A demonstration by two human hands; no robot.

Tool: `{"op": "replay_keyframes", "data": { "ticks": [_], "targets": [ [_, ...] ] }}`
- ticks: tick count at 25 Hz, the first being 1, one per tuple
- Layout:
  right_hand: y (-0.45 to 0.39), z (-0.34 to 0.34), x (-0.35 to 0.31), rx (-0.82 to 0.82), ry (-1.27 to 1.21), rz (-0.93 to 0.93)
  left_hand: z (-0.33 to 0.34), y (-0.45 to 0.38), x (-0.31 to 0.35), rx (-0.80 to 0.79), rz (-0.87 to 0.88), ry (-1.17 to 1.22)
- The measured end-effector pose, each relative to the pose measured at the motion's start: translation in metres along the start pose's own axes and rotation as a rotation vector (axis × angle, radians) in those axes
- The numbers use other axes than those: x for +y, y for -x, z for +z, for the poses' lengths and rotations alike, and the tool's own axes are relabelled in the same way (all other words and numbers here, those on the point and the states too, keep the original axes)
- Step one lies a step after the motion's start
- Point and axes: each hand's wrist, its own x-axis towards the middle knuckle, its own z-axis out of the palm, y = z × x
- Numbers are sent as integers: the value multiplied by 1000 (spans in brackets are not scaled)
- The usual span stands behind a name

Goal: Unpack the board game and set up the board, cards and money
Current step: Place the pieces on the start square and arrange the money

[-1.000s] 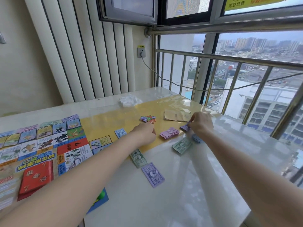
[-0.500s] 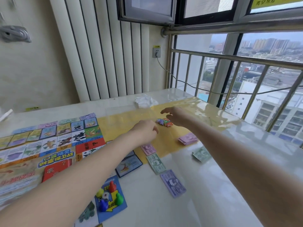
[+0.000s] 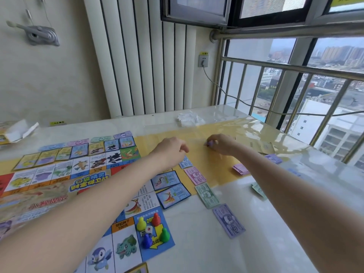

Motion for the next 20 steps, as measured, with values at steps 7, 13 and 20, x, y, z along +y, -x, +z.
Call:
{"op": "replay_keyframes", "data": {
  "ticks": [7,13,20],
  "targets": [
    [10,-10,10,21,15,-79,0,4,5,13,6,28],
    [19,-29,17,130,-45,-11,2,6,13,-2,9,29],
    [28,-16,20,26,-47,128,4,14,14,-6,-14,54]
  ]
}}
